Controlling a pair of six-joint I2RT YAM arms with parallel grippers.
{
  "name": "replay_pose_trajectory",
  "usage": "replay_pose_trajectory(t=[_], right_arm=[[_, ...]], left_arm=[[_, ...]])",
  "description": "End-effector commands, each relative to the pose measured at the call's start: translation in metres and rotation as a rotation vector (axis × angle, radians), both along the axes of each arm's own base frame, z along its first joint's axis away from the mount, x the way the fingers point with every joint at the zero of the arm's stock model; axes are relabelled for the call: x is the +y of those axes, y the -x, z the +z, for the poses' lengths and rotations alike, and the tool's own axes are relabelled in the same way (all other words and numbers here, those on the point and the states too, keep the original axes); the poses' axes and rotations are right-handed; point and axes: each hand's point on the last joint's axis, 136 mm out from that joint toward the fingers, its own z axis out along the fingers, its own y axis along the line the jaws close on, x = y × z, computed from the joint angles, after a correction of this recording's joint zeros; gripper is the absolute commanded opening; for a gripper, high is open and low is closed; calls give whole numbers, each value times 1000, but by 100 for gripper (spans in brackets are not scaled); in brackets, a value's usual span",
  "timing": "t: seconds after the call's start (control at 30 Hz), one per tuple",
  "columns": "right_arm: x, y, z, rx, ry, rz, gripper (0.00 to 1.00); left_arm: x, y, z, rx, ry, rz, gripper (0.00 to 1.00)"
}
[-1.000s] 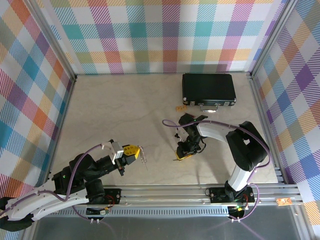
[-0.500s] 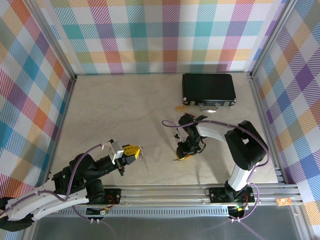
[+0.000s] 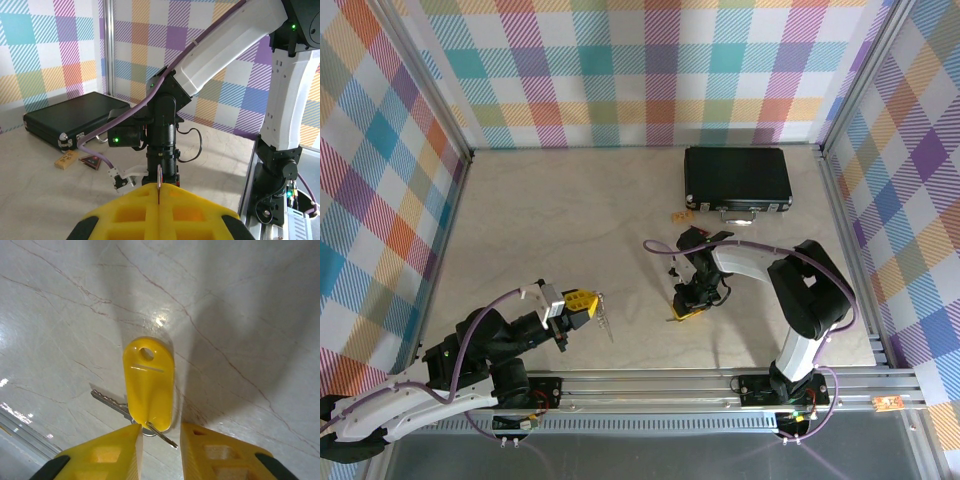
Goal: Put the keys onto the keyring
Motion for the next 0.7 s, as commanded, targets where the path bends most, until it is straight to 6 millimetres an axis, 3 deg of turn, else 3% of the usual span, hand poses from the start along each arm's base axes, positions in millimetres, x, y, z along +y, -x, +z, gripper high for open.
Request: replay_pose_trajectory(t=[0.0,0.33,0.67], right_arm=[[2,5,-2,23,-17,22,23],[1,6,3,12,-23,22,16],[-1,8,10,-3,-30,16,20]], left_arm=[[4,2,19,-33,66,1,0],[3,1,18,-30,60,1,0],[2,2,16,-28,57,-2,0]])
